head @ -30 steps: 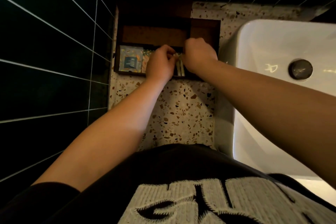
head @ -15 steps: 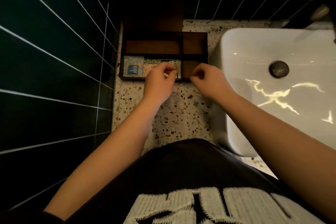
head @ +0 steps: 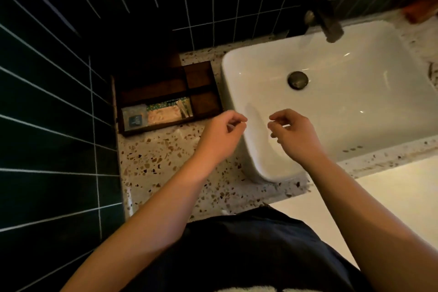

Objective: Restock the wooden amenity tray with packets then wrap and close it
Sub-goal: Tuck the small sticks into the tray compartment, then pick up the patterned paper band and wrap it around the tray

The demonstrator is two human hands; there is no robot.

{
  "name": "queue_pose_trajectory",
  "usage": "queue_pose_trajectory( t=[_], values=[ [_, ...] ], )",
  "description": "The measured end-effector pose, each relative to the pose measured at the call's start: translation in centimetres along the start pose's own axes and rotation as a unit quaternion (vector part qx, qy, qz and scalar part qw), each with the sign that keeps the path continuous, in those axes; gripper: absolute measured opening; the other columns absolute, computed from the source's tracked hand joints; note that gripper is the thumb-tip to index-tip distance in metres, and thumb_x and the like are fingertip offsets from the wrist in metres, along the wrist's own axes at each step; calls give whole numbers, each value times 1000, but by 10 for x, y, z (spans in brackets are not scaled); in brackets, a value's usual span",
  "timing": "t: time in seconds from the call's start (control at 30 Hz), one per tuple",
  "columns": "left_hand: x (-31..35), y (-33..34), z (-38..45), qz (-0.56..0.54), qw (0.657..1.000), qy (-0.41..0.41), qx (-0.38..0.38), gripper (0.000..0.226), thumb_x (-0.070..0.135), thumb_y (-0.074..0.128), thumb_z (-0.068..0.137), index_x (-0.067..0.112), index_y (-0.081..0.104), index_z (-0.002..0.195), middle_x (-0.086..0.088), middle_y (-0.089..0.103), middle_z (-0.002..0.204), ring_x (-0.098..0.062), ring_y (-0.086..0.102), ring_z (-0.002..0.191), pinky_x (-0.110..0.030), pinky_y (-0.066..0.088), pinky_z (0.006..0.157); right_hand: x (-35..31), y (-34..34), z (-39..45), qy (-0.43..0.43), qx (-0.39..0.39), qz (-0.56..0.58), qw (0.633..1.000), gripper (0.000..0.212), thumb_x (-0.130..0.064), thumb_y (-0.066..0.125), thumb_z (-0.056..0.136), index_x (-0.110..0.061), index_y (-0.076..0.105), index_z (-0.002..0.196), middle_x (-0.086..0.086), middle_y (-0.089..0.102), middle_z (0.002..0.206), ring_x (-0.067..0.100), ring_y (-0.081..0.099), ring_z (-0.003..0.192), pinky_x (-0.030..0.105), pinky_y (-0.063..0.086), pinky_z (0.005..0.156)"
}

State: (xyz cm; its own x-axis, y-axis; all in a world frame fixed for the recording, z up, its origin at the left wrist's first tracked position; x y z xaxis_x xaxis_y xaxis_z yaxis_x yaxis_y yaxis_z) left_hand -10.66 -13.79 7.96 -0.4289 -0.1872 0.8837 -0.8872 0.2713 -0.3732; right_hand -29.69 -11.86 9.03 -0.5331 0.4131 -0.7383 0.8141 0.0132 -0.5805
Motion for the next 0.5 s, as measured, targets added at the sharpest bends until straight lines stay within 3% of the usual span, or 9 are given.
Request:
queue_pose_trajectory(
  t=[0.13, 0.27, 0.5],
  values=[
    [24, 42, 8, 32, 999, 22, -12, 12, 24, 62, 97, 30, 70, 103, 17, 65, 93, 5, 57, 67, -12, 41, 61, 32, -52, 18, 24, 25, 47, 998, 14, -28, 64, 90, -25, 68, 103, -7, 71, 89, 19, 72, 82, 48, 60, 79],
    [59, 103, 36, 46, 998, 32, -11, 12, 25, 62, 97, 28, 71, 104, 15, 67, 98, -1, 61, 76, -15, 48, 68, 69, -119, 47, 20, 40, 72, 996, 13, -24, 64, 91, -22, 69, 103, -4, 71, 91, 17, 72, 81, 49, 60, 79],
    [153, 256, 87, 65, 996, 32, -44, 12, 23, 63, 97, 24, 72, 104, 10, 68, 97, -4, 62, 75, -16, 48, 69, 153, -269, 108, 18, 28, 45, 998, 12, -25, 63, 91, -23, 69, 101, -3, 71, 90, 17, 72, 80, 48, 59, 81]
  ],
)
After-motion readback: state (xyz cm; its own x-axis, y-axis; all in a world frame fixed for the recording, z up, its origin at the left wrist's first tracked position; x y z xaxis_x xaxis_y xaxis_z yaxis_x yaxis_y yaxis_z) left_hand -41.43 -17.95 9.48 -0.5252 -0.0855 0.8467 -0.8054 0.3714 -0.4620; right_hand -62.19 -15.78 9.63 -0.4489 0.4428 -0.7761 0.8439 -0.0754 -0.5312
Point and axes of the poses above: each hand's wrist, its own z-axis towards the middle knuckle, its own y-axis out of the palm, x = y × z, the point moved 7 cm from there along z, towards the middle knuckle
